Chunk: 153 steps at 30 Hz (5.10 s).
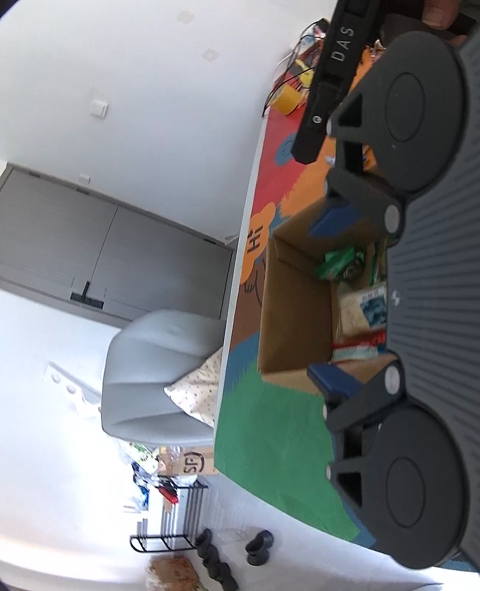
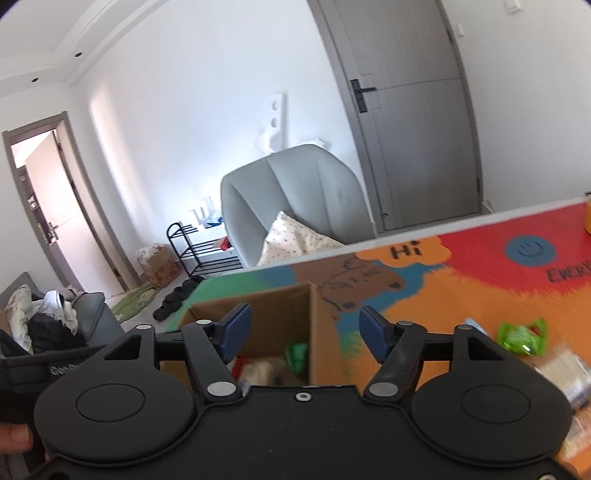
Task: Organize snacks
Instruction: 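Open the left gripper over the box while the right gripper releases the green bag into it, then grasp the pink translucent tube snack with the left gripper while the right grasps the cracker roll, then carry the pink tube snack in the left gripper while the right carries the cracker roll to the box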
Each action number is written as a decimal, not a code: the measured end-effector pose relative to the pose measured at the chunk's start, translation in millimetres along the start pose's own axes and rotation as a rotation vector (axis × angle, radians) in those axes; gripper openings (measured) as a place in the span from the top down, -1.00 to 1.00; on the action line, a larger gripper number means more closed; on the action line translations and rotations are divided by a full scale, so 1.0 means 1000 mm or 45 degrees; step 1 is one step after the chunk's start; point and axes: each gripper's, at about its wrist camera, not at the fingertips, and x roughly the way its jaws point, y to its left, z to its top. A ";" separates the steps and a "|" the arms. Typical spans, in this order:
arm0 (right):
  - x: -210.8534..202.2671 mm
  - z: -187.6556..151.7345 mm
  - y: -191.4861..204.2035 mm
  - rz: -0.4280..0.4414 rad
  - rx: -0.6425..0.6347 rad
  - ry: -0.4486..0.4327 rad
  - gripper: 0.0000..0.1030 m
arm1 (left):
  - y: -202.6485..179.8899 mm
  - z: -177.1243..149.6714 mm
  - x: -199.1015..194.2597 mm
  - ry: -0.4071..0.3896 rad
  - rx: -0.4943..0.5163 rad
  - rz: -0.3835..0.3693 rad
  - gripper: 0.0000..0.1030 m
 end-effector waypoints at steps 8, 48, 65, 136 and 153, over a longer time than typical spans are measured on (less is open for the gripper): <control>-0.024 -0.014 -0.028 -0.059 0.075 0.056 -0.51 | -0.028 -0.014 -0.004 0.054 0.053 -0.051 -0.71; -0.163 -0.048 -0.159 -0.326 0.248 -0.064 -1.00 | -0.179 -0.053 -0.015 0.117 0.286 -0.316 -0.83; -0.103 -0.051 -0.200 -0.206 0.266 0.180 -0.03 | -0.215 -0.075 0.070 0.292 0.282 -0.288 -0.13; -0.086 -0.043 -0.154 -0.356 0.176 0.047 0.30 | -0.194 -0.073 0.052 0.217 0.359 -0.281 0.67; -0.067 -0.018 -0.103 -0.178 0.141 -0.004 0.30 | -0.145 -0.032 0.016 0.077 0.280 -0.197 0.67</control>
